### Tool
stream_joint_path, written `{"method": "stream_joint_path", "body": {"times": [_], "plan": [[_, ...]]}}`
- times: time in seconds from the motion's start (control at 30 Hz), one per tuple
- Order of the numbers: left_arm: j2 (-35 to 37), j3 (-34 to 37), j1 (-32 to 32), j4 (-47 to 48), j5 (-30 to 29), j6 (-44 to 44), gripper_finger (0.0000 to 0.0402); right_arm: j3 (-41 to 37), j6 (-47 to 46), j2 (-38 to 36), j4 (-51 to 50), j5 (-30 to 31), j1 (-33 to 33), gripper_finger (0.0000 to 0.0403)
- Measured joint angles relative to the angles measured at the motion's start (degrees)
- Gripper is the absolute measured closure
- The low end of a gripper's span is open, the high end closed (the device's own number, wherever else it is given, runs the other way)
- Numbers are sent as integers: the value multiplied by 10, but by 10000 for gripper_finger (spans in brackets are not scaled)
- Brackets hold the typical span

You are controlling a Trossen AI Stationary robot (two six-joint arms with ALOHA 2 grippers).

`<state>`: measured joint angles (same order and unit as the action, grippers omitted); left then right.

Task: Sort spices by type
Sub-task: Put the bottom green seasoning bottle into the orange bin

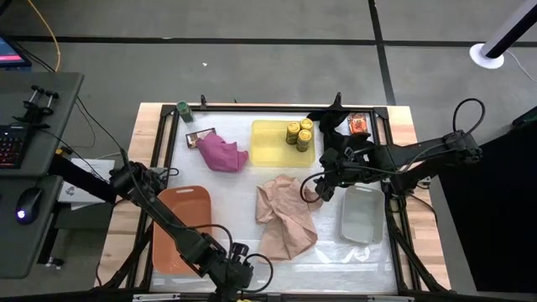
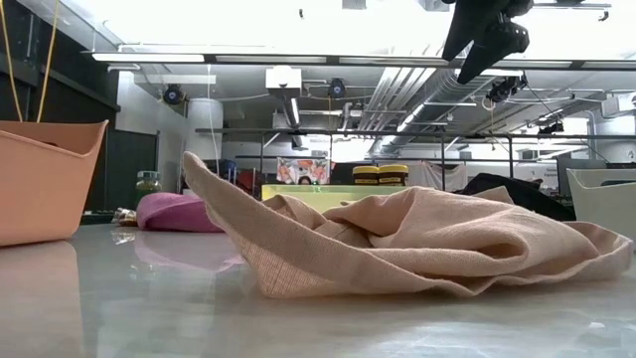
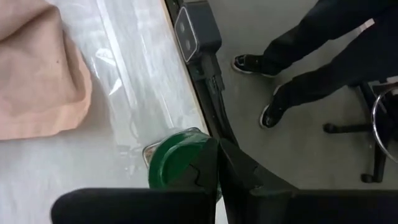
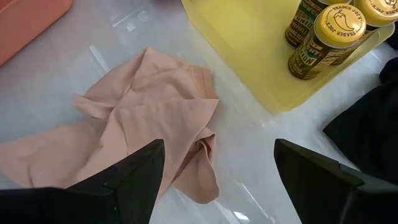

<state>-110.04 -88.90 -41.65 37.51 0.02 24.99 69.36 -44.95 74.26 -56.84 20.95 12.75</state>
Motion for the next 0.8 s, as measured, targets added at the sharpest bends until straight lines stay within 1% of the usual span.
{"method": "stream_joint_path", "body": {"times": [0.17, 0.3, 0.53, 0.7, 0.8], "plan": [[-2, -1, 0, 7, -6, 2, 401, 0, 0, 0, -4, 0, 0, 105], [-1, -2, 6, 34, -11, -3, 401, 0, 0, 0, -3, 0, 0, 105], [1, -3, 24, 71, -23, -68, 401, 0, 0, 0, -3, 0, 0, 105], [1, -3, 51, 109, -40, -110, 401, 0, -2, 0, -3, 0, 0, 105], [1, -2, 70, 123, -40, -129, 401, 0, -2, 0, -3, 2, 0, 105]]}}
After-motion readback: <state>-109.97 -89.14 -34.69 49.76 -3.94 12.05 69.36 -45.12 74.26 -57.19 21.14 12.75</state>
